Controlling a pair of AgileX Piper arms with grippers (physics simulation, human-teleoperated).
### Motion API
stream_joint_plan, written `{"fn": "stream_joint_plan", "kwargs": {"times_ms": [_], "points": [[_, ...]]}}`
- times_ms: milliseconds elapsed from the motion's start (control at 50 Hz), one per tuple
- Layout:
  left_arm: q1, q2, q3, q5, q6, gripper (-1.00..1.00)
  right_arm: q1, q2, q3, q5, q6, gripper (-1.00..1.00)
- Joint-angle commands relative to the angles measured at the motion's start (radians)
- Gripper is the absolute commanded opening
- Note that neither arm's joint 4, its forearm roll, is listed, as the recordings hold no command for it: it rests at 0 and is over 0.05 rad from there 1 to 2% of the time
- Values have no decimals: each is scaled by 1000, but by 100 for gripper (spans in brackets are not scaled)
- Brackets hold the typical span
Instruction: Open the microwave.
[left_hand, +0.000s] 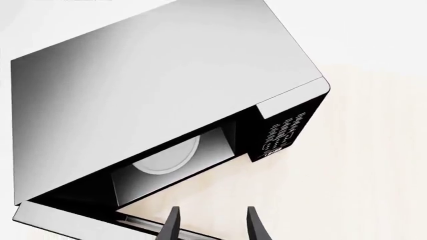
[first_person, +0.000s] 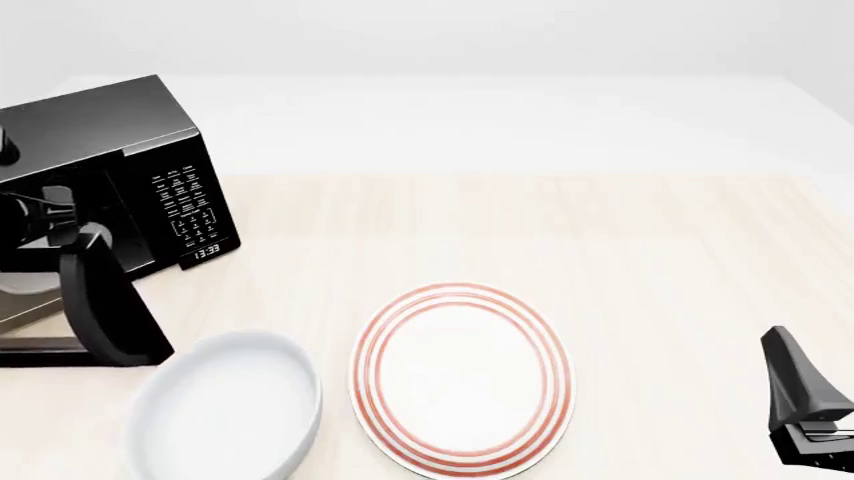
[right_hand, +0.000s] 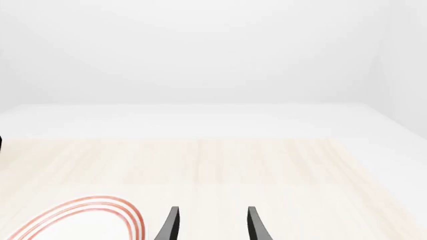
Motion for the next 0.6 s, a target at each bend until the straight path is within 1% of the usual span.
{"fn": "stream_joint_plan", "kwargs": {"times_ms": [20,600], "points": [[16,-18,82,21,-9,100,0,0,0,0,0,100],[33,-68,124,32,-17,100,0,0,0,0,0,100]]}}
